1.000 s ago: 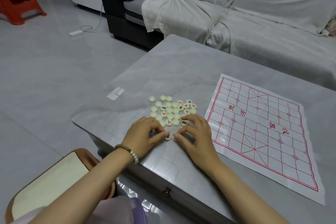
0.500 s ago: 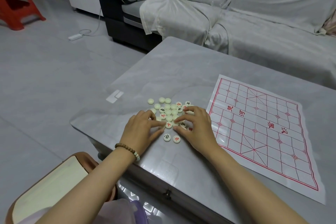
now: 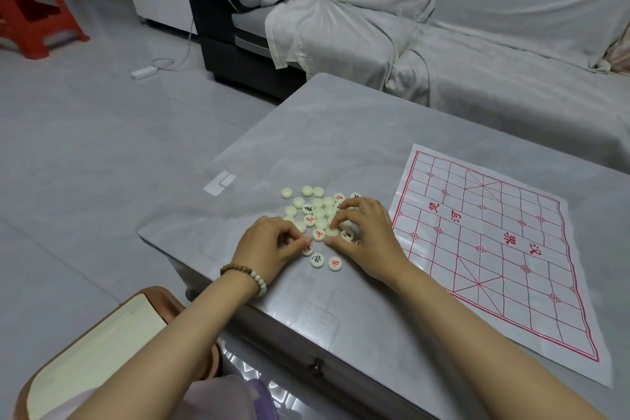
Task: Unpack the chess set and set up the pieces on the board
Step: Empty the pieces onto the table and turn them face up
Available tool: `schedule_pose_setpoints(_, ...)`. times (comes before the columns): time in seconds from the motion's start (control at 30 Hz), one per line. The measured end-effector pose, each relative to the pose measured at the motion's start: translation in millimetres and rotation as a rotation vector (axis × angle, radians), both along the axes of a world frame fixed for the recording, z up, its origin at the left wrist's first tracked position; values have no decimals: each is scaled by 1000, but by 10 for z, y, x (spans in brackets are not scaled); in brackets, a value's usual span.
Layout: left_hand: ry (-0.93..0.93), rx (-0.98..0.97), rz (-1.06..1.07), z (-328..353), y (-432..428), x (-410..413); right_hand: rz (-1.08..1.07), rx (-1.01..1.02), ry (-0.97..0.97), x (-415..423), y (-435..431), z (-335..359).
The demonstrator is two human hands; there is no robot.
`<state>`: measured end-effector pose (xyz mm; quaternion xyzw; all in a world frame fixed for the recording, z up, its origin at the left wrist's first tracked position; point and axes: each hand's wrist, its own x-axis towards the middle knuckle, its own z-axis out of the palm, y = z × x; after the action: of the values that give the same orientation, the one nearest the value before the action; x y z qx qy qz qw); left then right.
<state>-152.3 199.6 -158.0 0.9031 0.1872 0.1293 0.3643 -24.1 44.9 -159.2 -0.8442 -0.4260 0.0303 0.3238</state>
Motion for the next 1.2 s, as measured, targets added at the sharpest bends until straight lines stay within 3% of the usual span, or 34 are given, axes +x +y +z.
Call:
schedule_pose_setpoints(0.23, -51, 212, 50, 25, 14, 12, -25, 20, 95, -15, -78, 36)
schedule_pose_setpoints(0.4, -4, 335, 65, 44, 16, 39, -36, -6, 44, 12, -74, 34)
schedule_pose_setpoints(0.5, -6, 327, 101, 48, 39, 54, -75, 75, 19, 57, -36, 63)
schedule_pose_setpoints(0.9, 33, 246, 45, 87, 25, 93, -82, -46, -49, 187, 133, 26)
schedule_pose_setpoints(1.1, 15, 218, 114, 79, 54, 82, -49, -18, 82, 125, 92, -13)
schedule_pose_setpoints(1.2, 18, 213, 131, 72, 76, 70, -83, -5, 55, 107, 82, -48)
